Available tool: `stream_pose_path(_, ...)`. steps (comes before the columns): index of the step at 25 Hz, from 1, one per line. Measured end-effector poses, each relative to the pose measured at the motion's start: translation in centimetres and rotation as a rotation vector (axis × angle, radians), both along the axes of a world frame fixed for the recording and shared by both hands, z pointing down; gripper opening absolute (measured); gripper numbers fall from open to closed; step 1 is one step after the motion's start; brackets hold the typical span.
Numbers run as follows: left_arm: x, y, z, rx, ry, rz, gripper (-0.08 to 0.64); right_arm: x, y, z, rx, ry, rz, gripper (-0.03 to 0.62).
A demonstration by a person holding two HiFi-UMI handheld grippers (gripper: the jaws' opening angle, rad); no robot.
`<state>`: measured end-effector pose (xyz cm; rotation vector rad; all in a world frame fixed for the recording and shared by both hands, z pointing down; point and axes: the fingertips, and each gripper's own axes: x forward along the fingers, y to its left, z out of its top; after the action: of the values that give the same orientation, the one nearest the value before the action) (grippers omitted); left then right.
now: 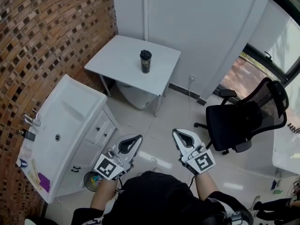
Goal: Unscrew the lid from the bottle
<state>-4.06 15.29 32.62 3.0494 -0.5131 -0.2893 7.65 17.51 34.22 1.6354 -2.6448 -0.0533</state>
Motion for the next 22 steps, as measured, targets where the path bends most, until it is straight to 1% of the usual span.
stream_pose_path(2, -1.3, -0.6, 0.6, -0.003, -0.001, -0.007, 0.002, -1.9, -1.1, -0.1, -0.006, 0.024, -0.023, 0.006)
stream_pose_path(5, -2.8, -1.7, 1.9, -0.029, -0.009, -0.015, 0.002, -4.0, -2.4, 0.1, -0.019, 0.020, -0.049, 0.005)
stream_pose_path(8, -3.1, -2.9, 2.2, -0.032, 0.004, -0.011, 0.002, -4.6, -3.6, 0.7, -0.035, -0.006, -0.063, 0.005)
stream_pose_path(10, -2.6, -3.6, 2.4, -0.036, 0.016, 0.004, 0.001, -4.1, -4.5, 1.2, -0.049, -0.037, -0.079, 0.006)
stream_pose_path(12, -1.1, -5.1, 2.6, -0.037, 0.017, 0.011, 0.000, -2.7, -5.9, 1.8, -0.055, -0.045, -0.085, 0.006)
stream_pose_path(14, 0.8, -7.0, 2.6, -0.029, 0.015, -0.002, 0.001, -0.9, -7.6, 2.2, -0.052, -0.039, -0.088, 0.005)
stream_pose_path(19, 6.9, -12.0, 2.3, -0.016, 0.014, -0.044, 0.000, 5.1, -12.8, 1.5, -0.032, -0.038, -0.116, 0.006)
stream_pose_path(22, 10.4, -15.2, 1.8, 0.008, 0.006, -0.069, 0.002, 7.8, -15.9, 1.2, -0.015, -0.041, -0.158, 0.006)
